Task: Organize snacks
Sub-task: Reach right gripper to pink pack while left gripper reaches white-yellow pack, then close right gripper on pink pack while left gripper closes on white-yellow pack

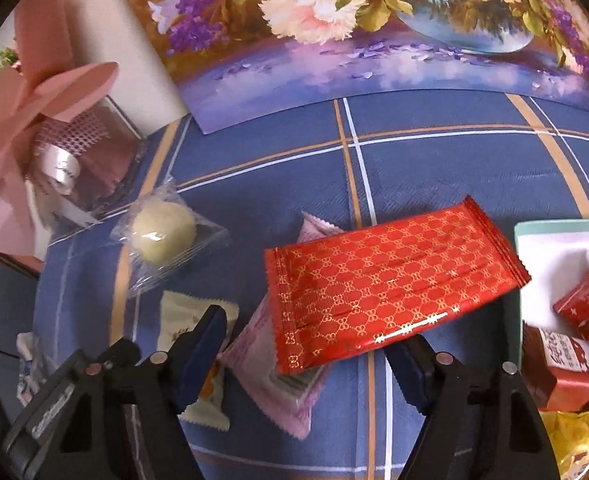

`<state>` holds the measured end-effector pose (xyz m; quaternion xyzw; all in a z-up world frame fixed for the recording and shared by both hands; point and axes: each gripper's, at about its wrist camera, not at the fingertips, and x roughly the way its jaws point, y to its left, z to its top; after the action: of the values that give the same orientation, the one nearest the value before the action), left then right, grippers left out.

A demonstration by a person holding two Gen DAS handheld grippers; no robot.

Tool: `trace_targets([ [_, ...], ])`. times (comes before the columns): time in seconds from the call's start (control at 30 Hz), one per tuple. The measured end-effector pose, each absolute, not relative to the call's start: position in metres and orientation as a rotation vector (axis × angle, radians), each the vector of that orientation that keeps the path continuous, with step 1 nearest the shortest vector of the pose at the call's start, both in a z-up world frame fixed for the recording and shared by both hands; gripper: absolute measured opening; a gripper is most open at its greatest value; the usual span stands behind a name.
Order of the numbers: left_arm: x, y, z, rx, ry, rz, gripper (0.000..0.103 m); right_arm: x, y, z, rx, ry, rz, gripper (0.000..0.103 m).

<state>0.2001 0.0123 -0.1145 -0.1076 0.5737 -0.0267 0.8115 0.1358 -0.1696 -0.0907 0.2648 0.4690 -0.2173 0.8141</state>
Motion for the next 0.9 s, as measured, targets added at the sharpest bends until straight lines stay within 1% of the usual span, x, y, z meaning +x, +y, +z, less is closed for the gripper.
trace_targets([
  [0.1,0.202,0.009,-0.116,-0.235,1.235,-0.080,0.099,0.144,-0.169,-0.099,0.554,1.024,-0.484,0.079],
  [0.17,0.201,0.004,-0.115,-0.220,1.237,-0.098,0.099,0.145,-0.167,-0.100,0.522,1.029,-0.499,0.074],
  [0.23,0.202,0.000,-0.114,-0.217,1.236,-0.123,0.099,0.143,-0.168,-0.101,0.517,1.032,-0.503,0.063],
  [0.27,0.201,-0.003,-0.114,-0.224,1.238,-0.145,0.099,0.141,-0.168,-0.101,0.508,1.034,-0.505,0.060],
  [0.33,0.200,-0.011,-0.112,-0.215,1.240,-0.179,0.099,0.136,-0.171,-0.101,0.504,1.037,-0.493,0.052],
  [0.4,0.199,-0.019,-0.112,-0.191,1.242,-0.204,0.099,0.130,-0.173,-0.102,0.497,1.036,-0.476,0.049],
  [0.5,0.197,-0.032,-0.116,-0.168,1.258,-0.249,0.098,0.119,-0.172,-0.102,0.475,1.037,-0.456,0.047],
  [0.57,0.195,-0.041,-0.120,-0.149,1.271,-0.274,0.093,0.114,-0.173,-0.103,0.460,1.036,-0.445,0.047],
  [0.6,0.194,-0.045,-0.120,-0.123,1.266,-0.275,0.093,0.112,-0.173,-0.103,0.453,1.035,-0.441,0.047],
  [0.7,0.190,-0.056,-0.119,-0.065,1.254,-0.280,0.085,0.108,-0.172,-0.103,0.436,1.038,-0.436,0.047],
  [0.77,0.188,-0.059,-0.117,-0.046,1.248,-0.288,0.076,0.107,-0.170,-0.103,0.419,1.041,-0.438,0.047],
  [0.83,0.187,-0.060,-0.116,-0.040,1.246,-0.283,0.074,0.106,-0.167,-0.103,0.399,1.046,-0.442,0.047],
  [0.9,0.186,-0.057,-0.115,-0.057,1.247,-0.287,0.069,0.103,-0.164,-0.103,0.379,1.057,-0.447,0.047],
])
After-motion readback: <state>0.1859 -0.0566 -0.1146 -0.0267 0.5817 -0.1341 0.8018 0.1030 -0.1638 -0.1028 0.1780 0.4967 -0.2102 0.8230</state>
